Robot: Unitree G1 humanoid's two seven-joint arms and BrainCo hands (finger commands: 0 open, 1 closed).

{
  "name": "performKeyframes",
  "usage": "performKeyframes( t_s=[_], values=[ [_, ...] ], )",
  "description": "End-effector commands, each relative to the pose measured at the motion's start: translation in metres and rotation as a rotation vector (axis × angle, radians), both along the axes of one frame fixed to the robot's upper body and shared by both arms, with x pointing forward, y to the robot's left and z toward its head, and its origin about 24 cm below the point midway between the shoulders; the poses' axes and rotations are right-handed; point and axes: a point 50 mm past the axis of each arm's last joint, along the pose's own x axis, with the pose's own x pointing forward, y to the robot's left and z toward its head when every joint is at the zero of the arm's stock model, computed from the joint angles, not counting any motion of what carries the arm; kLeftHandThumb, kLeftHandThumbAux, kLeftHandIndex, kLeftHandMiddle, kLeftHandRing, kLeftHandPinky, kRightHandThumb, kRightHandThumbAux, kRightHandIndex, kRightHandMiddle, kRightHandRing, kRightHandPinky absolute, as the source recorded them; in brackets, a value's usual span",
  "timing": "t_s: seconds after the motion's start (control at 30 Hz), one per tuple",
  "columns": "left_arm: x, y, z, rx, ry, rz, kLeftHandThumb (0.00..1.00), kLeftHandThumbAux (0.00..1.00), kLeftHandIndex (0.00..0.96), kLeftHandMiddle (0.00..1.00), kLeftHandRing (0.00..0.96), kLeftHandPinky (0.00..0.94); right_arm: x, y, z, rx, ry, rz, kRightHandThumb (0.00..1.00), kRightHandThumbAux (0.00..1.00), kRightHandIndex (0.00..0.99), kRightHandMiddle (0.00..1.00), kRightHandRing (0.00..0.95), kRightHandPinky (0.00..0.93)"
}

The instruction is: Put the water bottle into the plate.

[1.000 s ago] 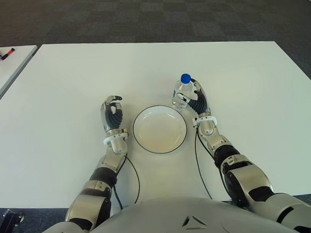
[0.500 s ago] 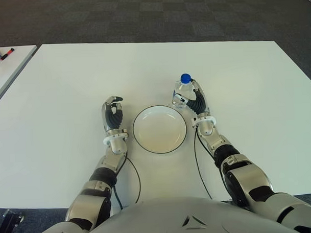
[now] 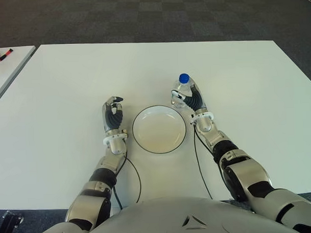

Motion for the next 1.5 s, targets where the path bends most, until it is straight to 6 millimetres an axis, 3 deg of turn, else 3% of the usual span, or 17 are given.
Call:
performKeyframes(
  t_s=[0.03,1.5],
  values=[
    [-0.0051,-0.002,-0.0072,-0.034,0.038,-0.018,0.841,0.673,0.456,0.425,0.369,0.389,0.004,0.0064,-0.0006,-0.003,0.044,0.019,0.589,0.384,0.0,0.0,0.011,0.102],
    [-0.0053,-0.0033,-0.007,0.008,0.03,0.018,0.839,0.674,0.456,0.421,0.354,0.374,0.0071,0.0101,0.0028,0.054,0.062,0.037,0.578,0.393,0.0,0.0,0.04,0.156]
  ],
)
